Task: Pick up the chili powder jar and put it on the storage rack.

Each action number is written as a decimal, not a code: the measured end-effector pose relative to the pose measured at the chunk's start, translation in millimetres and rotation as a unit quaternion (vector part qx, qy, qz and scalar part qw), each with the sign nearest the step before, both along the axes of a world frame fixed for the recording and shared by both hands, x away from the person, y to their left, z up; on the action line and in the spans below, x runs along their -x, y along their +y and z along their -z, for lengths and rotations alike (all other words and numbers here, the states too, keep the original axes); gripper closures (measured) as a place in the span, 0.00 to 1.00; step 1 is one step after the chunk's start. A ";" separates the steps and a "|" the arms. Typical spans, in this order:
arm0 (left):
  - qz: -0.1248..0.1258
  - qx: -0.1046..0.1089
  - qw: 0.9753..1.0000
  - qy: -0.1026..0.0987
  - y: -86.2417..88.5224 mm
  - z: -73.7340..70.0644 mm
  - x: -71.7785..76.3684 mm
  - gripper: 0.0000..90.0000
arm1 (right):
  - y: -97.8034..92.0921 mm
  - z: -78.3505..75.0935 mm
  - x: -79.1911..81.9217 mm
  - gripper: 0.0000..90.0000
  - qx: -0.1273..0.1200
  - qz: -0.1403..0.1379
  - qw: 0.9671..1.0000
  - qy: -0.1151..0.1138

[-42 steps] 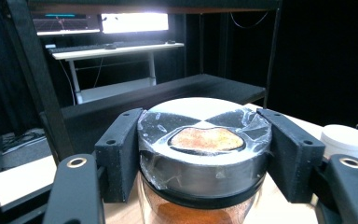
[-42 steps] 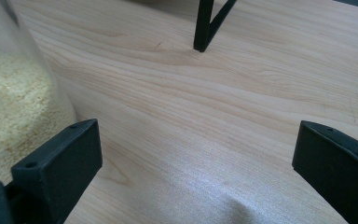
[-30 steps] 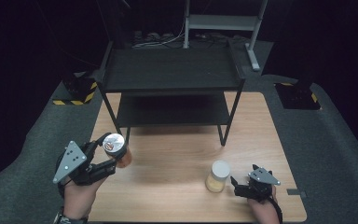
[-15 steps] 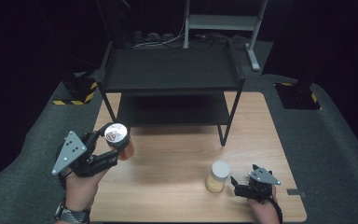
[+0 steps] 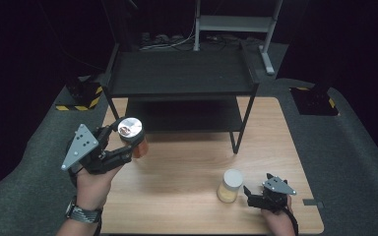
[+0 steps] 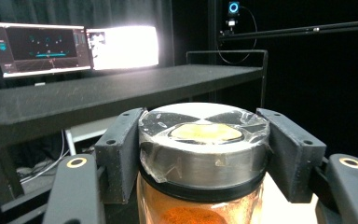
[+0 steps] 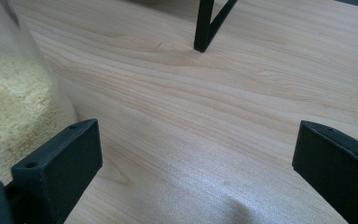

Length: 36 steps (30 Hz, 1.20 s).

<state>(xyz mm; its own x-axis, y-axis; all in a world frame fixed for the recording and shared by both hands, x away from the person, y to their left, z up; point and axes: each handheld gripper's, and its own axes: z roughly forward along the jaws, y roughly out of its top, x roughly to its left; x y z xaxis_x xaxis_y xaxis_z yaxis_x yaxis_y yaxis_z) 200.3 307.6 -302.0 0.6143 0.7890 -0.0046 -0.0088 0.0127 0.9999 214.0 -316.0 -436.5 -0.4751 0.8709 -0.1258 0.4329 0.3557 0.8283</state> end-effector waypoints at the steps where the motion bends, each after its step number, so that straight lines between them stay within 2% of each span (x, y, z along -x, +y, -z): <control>1: 0.001 -0.002 1.000 -0.003 -1.4 -2.5 -1.8 0.39 | 0.0 0.0 0.0 0.01 0.000 0.000 1.000 0.000; 11: 0.007 0.006 1.000 -0.011 -10.4 -15.5 -13.7 0.39 | -0.5 0.1 -0.1 0.01 -0.001 -0.001 1.000 0.000; 20: 0.009 0.023 1.000 -0.017 -14.9 -27.3 -26.4 0.39 | -1.2 0.2 -0.2 0.01 -0.003 -0.002 1.000 0.000; 28: 0.008 0.021 0.999 -0.024 -21.4 -40.2 -35.9 0.39 | -1.2 0.2 0.0 0.01 -0.002 -0.002 1.000 0.000; 36: 0.007 0.032 0.999 -0.026 -25.0 -51.8 -50.3 0.39 | -1.7 0.3 -0.1 0.01 -0.004 -0.002 1.000 0.000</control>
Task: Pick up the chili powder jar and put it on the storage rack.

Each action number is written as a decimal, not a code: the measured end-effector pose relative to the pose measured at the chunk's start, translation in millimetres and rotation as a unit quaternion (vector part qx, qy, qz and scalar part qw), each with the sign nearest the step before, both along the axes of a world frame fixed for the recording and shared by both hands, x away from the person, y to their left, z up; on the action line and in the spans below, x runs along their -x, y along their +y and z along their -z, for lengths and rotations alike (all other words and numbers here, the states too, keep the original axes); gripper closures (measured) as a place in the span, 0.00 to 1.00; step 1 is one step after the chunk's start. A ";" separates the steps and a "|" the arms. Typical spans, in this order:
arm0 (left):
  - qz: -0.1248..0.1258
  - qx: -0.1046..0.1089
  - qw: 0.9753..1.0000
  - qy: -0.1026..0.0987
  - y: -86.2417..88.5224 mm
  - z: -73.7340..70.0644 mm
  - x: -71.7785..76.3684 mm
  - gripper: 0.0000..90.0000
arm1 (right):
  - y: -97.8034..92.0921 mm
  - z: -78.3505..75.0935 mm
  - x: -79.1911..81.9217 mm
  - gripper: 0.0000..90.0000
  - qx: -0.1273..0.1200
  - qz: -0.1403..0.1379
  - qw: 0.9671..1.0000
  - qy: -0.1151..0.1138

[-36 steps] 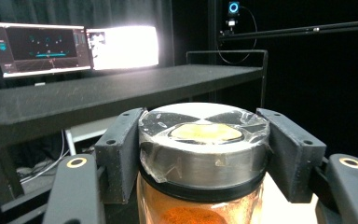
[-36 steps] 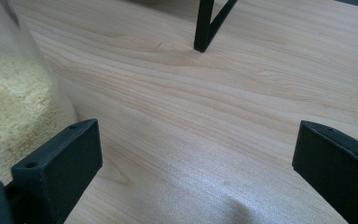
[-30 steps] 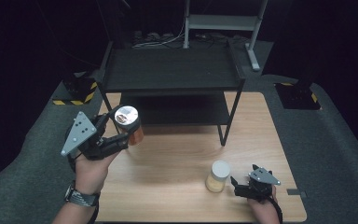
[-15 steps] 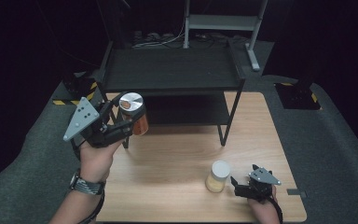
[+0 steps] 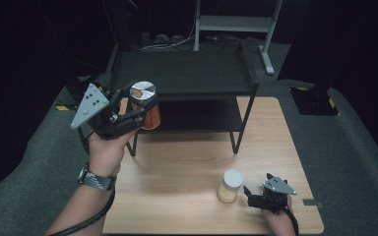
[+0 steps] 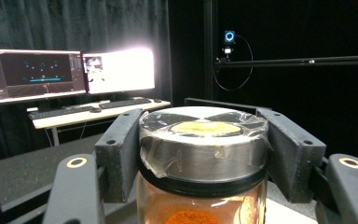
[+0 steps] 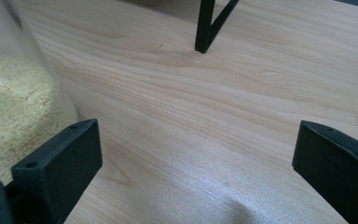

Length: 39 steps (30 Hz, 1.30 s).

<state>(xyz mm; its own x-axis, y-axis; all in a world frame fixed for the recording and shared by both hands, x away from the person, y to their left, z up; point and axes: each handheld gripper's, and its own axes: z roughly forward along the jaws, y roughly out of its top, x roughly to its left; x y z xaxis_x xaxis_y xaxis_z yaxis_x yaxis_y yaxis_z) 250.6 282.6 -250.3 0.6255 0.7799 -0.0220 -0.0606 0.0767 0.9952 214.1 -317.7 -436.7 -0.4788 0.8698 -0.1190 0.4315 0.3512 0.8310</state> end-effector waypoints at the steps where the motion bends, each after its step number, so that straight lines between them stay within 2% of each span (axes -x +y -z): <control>1: -0.001 0.000 1.000 -0.001 -0.4 -1.9 -1.8 0.39 | 0.0 0.0 0.0 0.01 0.000 0.000 1.000 0.000; 15: -0.017 0.015 1.000 -0.001 -9.5 -27.9 -32.2 0.39 | -0.8 -0.1 -0.4 0.01 0.000 -0.001 1.000 0.000; 19: -0.024 0.010 1.000 -0.002 -14.3 -34.3 -39.8 0.39 | -1.2 0.2 -0.4 0.01 0.000 -0.002 1.000 -0.001; 27: -0.043 0.004 0.999 0.010 -26.0 -39.2 -57.2 0.39 | -1.5 0.1 -0.5 0.01 -0.001 -0.003 1.000 0.000; 39: -0.050 -0.006 0.999 0.012 -39.0 -44.4 -78.2 0.39 | -2.5 0.6 -0.4 0.01 -0.005 -0.002 1.000 -0.001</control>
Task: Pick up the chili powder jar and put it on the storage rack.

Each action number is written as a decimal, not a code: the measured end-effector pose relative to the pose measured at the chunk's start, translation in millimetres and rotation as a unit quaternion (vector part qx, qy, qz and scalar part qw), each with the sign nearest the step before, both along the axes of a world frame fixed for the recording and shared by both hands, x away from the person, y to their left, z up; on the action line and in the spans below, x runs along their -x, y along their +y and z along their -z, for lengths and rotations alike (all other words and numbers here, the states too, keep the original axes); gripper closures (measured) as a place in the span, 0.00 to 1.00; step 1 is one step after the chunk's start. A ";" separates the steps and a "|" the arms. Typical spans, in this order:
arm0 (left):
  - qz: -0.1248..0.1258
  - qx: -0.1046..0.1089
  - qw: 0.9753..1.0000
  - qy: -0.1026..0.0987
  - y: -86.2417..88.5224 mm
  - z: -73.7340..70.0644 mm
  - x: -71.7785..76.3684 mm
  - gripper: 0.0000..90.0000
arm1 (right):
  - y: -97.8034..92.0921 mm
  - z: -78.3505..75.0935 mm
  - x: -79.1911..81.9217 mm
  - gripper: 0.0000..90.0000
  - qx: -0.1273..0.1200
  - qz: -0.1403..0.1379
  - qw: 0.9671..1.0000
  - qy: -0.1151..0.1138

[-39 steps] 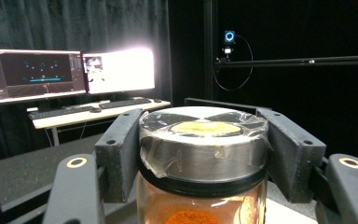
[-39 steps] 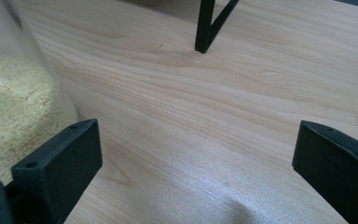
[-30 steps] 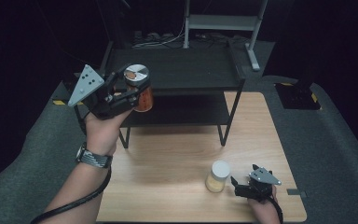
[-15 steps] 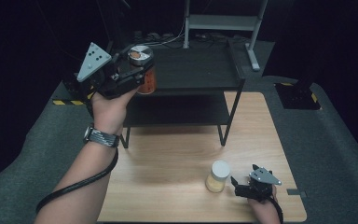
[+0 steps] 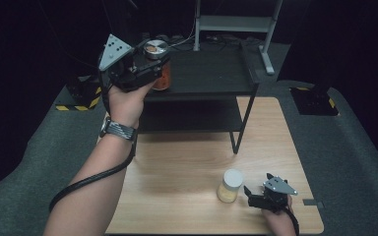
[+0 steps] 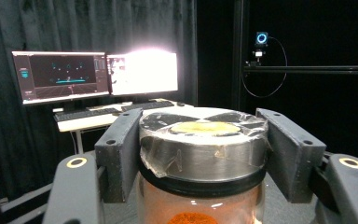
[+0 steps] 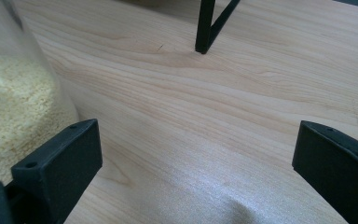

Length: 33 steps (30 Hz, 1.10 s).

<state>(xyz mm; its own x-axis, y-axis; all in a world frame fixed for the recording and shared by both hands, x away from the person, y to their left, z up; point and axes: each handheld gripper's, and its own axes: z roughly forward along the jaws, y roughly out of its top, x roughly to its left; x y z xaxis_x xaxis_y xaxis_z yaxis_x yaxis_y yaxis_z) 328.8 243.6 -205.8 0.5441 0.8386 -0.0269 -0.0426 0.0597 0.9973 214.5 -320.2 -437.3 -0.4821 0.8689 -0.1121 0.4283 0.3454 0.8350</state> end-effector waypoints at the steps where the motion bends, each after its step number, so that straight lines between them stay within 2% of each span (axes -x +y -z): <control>1: -0.001 -0.001 1.000 0.000 -1.4 -0.5 -1.1 0.39 | -0.1 0.0 0.0 0.01 0.000 0.000 1.000 0.000; 3: -0.006 -0.006 1.000 0.002 -5.5 -1.2 -3.4 0.39 | -0.2 0.1 0.1 0.01 -0.001 0.000 1.000 0.000; 12: -0.011 -0.002 1.000 0.013 -11.2 2.8 -13.7 0.39 | -0.8 0.3 0.5 0.01 -0.002 0.001 1.000 -0.001; 29: -0.024 0.001 0.999 0.029 -11.2 11.8 -24.8 0.39 | -1.0 0.4 0.7 0.01 -0.003 0.001 1.000 -0.001; 33: -0.023 0.004 0.999 0.027 -8.9 15.0 -26.3 0.39 | -1.2 0.3 0.6 0.01 -0.003 0.000 1.000 -0.001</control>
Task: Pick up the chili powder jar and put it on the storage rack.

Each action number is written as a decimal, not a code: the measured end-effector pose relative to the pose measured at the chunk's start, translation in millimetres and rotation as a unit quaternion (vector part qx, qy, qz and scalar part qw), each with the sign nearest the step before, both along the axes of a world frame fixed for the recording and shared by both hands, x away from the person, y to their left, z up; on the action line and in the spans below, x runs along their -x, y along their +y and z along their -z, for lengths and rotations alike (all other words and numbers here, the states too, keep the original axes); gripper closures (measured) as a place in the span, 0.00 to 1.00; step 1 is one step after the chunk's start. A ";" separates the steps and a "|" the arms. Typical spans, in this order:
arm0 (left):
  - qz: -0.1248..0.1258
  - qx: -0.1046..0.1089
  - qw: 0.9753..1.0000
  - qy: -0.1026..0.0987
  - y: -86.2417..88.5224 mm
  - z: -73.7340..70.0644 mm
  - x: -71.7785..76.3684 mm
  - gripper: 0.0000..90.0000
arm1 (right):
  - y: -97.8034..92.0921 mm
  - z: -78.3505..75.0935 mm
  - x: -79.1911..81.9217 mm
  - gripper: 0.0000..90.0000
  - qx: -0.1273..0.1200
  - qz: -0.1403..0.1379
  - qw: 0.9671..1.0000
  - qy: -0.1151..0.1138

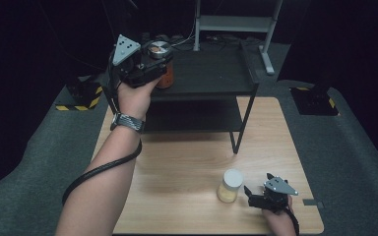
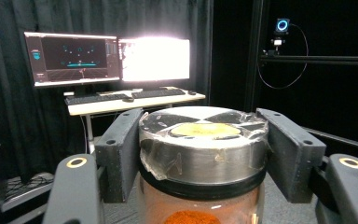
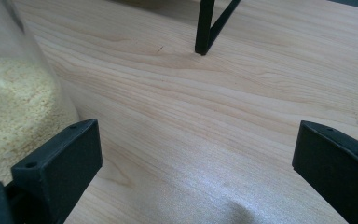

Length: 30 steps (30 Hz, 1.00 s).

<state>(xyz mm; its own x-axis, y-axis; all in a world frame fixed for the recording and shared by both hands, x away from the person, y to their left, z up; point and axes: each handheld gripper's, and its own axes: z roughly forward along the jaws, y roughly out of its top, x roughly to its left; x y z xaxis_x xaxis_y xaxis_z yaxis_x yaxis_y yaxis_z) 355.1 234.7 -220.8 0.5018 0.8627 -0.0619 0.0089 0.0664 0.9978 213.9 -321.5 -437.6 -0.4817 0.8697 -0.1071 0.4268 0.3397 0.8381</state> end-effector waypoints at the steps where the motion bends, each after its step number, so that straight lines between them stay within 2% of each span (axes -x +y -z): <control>1: 0.001 0.001 1.000 -0.001 0.8 0.8 -0.2 0.39 | -0.1 0.0 0.0 0.01 0.000 0.000 1.000 0.000; 7: 0.004 -0.011 1.000 -0.009 0.5 1.8 1.6 0.38 | 0.0 0.1 0.1 0.01 0.000 0.000 1.000 -0.001; 22: 0.006 -0.012 1.000 -0.012 2.1 4.8 2.2 0.38 | 1.7 -0.3 0.0 0.01 0.006 -0.002 1.000 0.000; 28: 0.008 -0.005 1.000 -0.001 2.5 3.8 2.1 0.35 | 1.7 0.0 0.4 0.01 0.005 -0.001 1.000 -0.002; 30: 0.009 -0.001 1.000 0.008 2.5 2.1 1.1 0.29 | 1.5 0.1 0.6 0.01 0.005 -0.002 1.000 -0.002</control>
